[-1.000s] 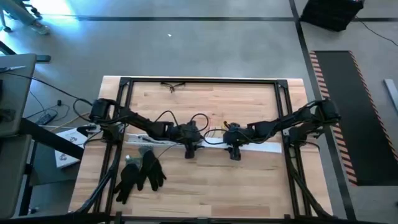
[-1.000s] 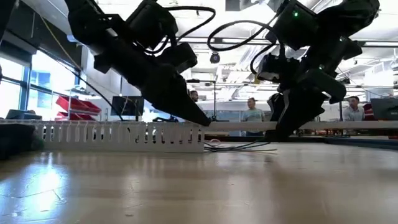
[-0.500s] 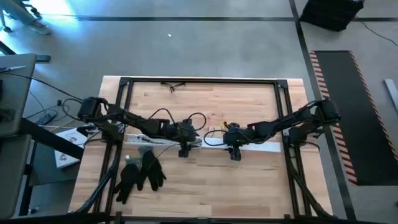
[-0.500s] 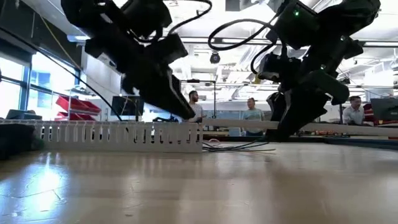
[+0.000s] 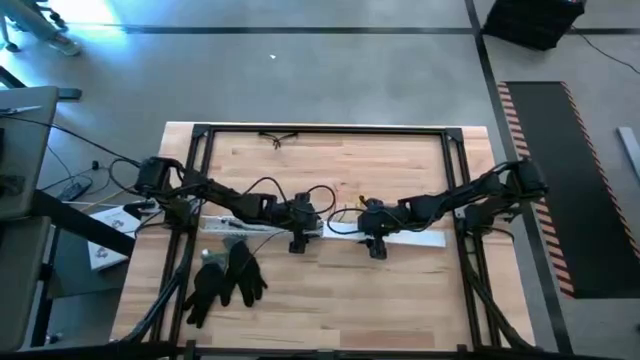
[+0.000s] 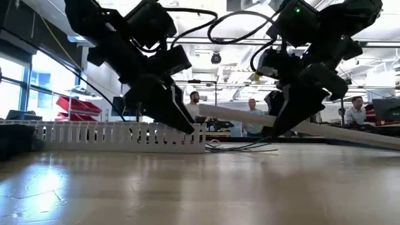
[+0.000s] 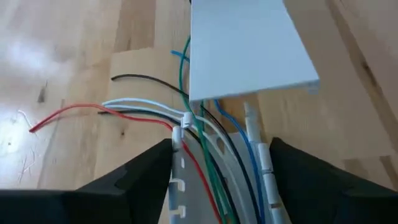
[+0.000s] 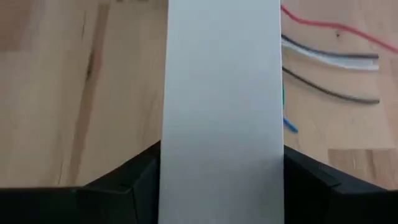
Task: Ziptie cables
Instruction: Close the white cable duct
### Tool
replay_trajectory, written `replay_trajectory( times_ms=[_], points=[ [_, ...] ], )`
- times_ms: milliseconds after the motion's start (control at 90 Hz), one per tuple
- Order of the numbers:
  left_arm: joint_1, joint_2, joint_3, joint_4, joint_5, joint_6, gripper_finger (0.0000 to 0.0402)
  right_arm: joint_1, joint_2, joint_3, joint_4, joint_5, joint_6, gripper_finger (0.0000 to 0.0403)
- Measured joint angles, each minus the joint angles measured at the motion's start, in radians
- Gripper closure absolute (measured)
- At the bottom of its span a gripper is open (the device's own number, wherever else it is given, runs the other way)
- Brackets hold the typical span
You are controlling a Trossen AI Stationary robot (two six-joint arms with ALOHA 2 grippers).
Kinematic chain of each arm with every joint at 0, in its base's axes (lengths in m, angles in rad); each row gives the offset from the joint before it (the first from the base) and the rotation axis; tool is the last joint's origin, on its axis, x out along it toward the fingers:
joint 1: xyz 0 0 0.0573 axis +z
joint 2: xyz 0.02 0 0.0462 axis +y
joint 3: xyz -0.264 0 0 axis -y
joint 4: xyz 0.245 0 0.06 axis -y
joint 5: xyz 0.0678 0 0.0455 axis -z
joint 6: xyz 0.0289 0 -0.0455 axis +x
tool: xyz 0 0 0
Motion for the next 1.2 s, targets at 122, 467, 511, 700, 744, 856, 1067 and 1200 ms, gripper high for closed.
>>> replay_trajectory(
  times_ms=[122,467,511,700,744,856,1067,1200],
  points=[
    [-0.008,0.001,-0.001,-0.009,0.006,-0.003,0.0158,0.0,0.031,0.0,0.021,0.038,-0.002,0.0178],
    [-0.044,0.001,-0.001,-0.011,0.013,-0.025,0.0158,0.0,0.058,-0.001,0.055,0.018,0.007,0.0116],
    [-0.044,0.001,-0.001,-0.011,0.011,-0.026,0.0158,0.0,0.058,-0.001,0.067,-0.002,0.005,0.0107],
    [-0.044,0.001,-0.001,-0.011,-0.004,-0.027,0.0158,0.0,0.048,-0.001,0.081,-0.024,0.039,0.0092],
    [-0.044,0.001,-0.002,-0.01,-0.005,-0.027,0.0158,0.0,0.043,-0.001,0.075,-0.021,0.046,0.0091],
    [-0.044,0.001,-0.002,-0.011,-0.007,-0.027,0.0158,0.0,0.025,0.0,0.075,-0.013,0.061,0.0091],
    [-0.044,0.001,-0.002,-0.011,-0.01,-0.028,0.0158,0.001,0.001,0.066,-0.079,-0.006,0.03,0.0091],
    [-0.044,0.001,-0.002,-0.011,-0.01,-0.028,0.0158,0.025,-0.028,0.108,-0.17,0.036,-0.015,0.0091]
  ],
)
